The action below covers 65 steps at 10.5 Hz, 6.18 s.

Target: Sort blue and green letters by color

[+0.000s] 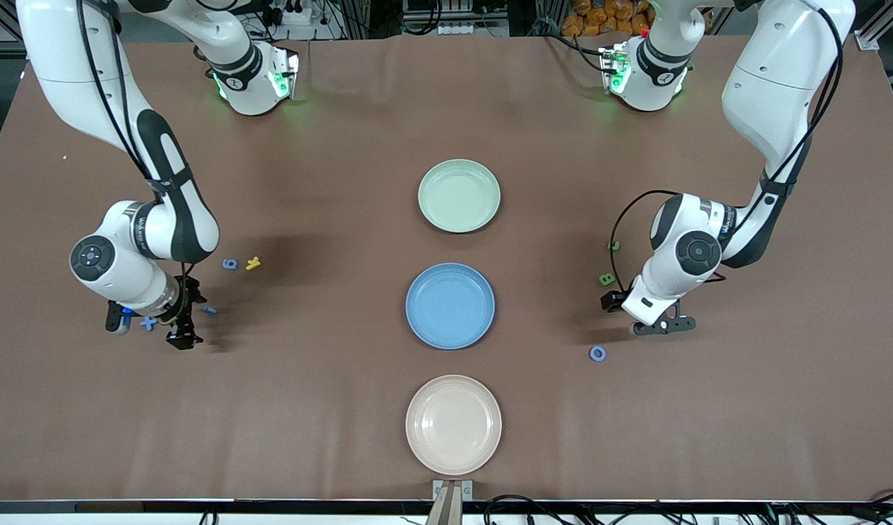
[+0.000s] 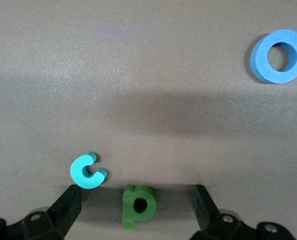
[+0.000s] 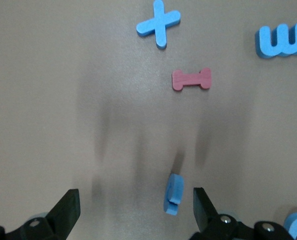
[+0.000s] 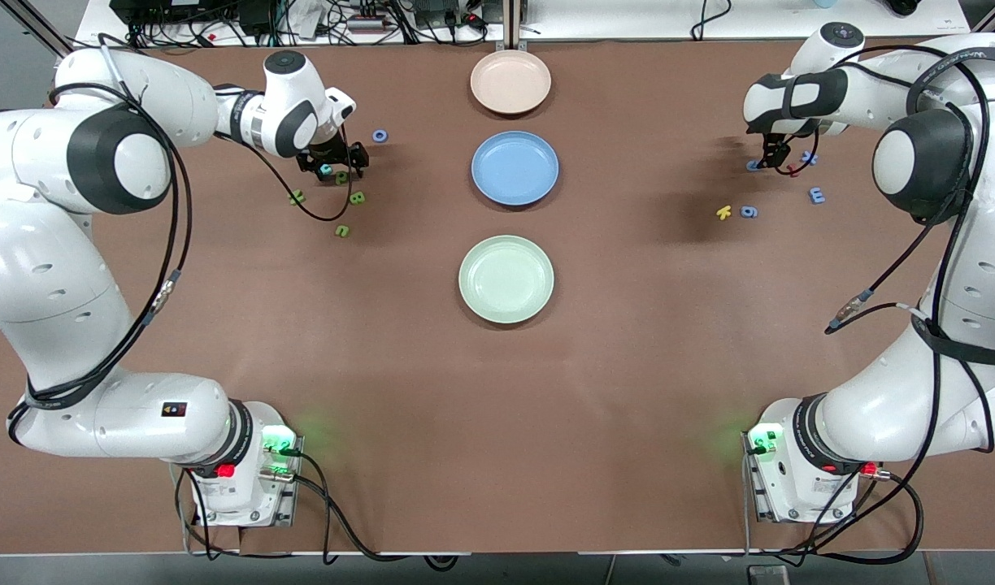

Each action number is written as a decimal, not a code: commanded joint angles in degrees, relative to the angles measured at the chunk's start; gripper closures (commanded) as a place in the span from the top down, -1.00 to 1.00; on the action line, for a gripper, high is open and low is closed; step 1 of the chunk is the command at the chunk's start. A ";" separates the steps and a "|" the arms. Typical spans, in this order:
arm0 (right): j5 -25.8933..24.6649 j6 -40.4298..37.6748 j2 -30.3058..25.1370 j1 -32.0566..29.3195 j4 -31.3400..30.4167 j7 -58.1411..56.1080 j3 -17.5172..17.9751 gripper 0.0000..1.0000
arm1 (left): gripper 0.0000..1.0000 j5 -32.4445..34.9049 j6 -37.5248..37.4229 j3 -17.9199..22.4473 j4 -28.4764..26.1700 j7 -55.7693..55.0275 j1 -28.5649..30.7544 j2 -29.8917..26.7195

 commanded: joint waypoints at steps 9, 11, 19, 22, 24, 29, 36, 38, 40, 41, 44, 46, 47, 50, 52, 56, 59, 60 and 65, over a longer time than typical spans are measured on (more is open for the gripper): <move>0.17 3.85 -3.74 -0.52 -8.98 -6.62 1.19 -0.03 | -1.00 1.69 -1.33 -0.02 -0.64 -4.61 -1.14 -1.42; 0.18 4.11 -3.74 -1.14 -9.42 -9.19 1.19 -0.76 | -1.00 1.69 -1.33 -0.02 -0.11 -5.58 -1.32 -1.51; -4.02 -5.46 -4.36 3.42 -0.83 -25.44 3.29 -1.00 | -1.00 1.60 -6.50 -11.61 3.06 -26.55 -3.84 -4.76; -4.84 -5.38 -3.04 8.60 3.31 -24.93 5.49 -1.00 | -1.00 1.60 -9.31 -11.71 3.06 -38.77 -13.42 -5.11; -4.92 -5.38 -0.77 14.39 6.99 -24.84 5.58 -1.00 | -1.00 1.60 -11.95 -11.80 3.23 -44.23 -18.78 -5.99; -4.40 -5.29 6.44 24.86 16.48 -24.57 6.54 -1.00 | -1.00 0.81 -20.48 -16.27 3.23 -48.29 -20.92 -6.79; -4.48 -4.67 10.49 29.09 25.01 -18.61 12.69 -1.00 | 1.00 0.90 -21.10 -17.07 3.14 -53.40 -20.23 -6.69; -4.48 -4.67 10.67 29.27 25.99 -15.18 14.10 0.04 | 1.00 1.77 -21.02 -16.90 3.23 -50.52 -16.81 -6.52; -4.83 -4.94 10.41 29.45 26.00 -15.96 14.11 1.00 | 1.00 3.26 -21.02 -16.63 3.06 -44.28 -11.80 -6.60; -5.01 -5.37 10.06 29.01 25.82 -17.53 14.11 1.00 | 1.00 5.36 -21.02 -16.72 2.88 -41.82 -8.47 -6.61; -5.01 -15.18 7.43 24.90 25.38 -28.05 14.11 1.00 | 1.00 7.05 -19.10 -16.81 0.96 -34.78 -1.60 -6.52; -5.01 -20.47 4.54 20.59 24.51 -34.21 14.11 1.00 | 1.00 10.02 -7.63 -16.81 -6.39 -34.68 1.92 -8.79; -5.01 -23.19 2.78 18.13 23.72 -39.37 14.11 1.00 | 1.00 12.30 -3.57 -16.81 -9.92 -34.68 4.11 -9.24; -5.10 -28.84 -3.55 9.35 17.84 -46.02 14.02 1.00 | 1.00 19.88 -0.20 -17.24 -14.50 -27.60 10.00 -8.80; -5.19 -33.74 -6.80 4.34 17.21 -46.10 12.80 1.00 | 1.00 19.88 3.92 -17.94 -18.11 -20.21 12.73 -9.50; -5.97 -35.43 -10.24 -0.87 17.12 -45.84 8.06 1.00 | 1.00 19.97 4.12 -30.65 -24.09 -16.58 23.61 -12.67; -6.07 -35.26 -10.86 -1.31 15.11 -36.93 3.75 1.00 | 1.00 20.58 4.12 -34.38 -26.38 -10.88 27.77 -12.76; -6.07 -34.91 -11.38 -1.32 13.62 -31.66 2.87 1.00 | 1.00 21.02 4.12 -34.38 -26.74 -8.94 28.21 -13.11; -6.50 -25.61 -18.67 -1.23 -1.92 -5.63 2.33 1.00 | 1.00 21.20 4.21 -34.38 -27.35 -2.60 31.73 -12.67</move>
